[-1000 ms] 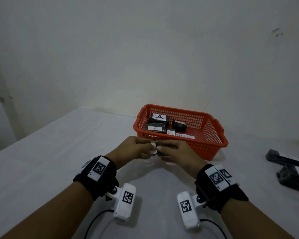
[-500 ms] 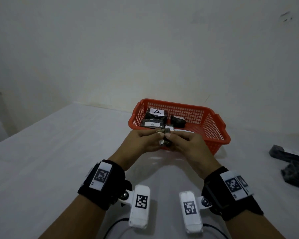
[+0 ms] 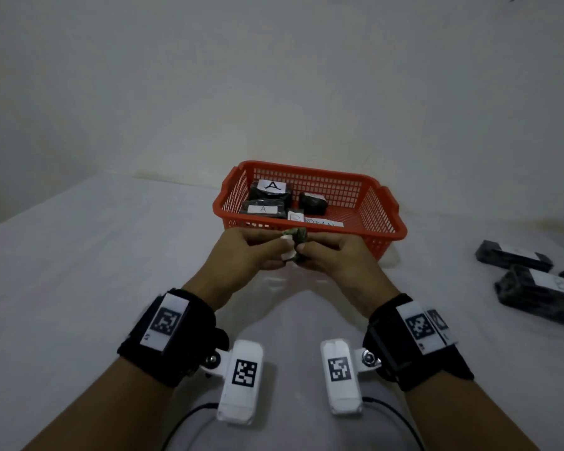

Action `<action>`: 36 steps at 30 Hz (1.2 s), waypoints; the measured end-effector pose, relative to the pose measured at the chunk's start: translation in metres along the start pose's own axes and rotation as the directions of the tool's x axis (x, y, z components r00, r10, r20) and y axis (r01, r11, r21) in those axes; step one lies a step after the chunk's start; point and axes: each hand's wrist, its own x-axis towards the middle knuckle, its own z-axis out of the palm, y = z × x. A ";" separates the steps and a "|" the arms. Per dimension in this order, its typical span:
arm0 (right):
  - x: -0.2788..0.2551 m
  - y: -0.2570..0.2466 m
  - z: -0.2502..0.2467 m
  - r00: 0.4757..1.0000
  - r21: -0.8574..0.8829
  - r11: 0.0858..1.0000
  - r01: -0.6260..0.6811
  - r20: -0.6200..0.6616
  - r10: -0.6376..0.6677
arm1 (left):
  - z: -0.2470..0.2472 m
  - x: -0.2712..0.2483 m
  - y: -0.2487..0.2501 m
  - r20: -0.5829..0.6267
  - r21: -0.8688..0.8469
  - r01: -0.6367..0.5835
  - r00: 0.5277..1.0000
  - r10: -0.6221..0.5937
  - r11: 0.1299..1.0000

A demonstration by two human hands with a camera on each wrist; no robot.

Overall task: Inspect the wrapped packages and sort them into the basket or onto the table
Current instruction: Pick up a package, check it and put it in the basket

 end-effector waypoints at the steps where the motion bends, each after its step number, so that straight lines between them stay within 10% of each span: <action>1: 0.000 0.000 0.001 1.000 -0.004 1.000 -0.011 -0.004 0.011 | 0.001 -0.001 0.000 -0.009 0.018 -0.010 1.000 0.010 1.000; 17: -0.007 -0.010 0.004 0.986 0.096 0.981 -0.167 0.041 0.164 | 0.001 -0.009 0.004 -0.022 0.203 -0.216 0.974 0.225 0.955; 36: -0.004 -0.005 -0.011 0.999 -0.010 1.000 0.024 0.032 -0.023 | 0.007 -0.010 0.003 -0.027 0.106 -0.141 0.989 0.145 0.984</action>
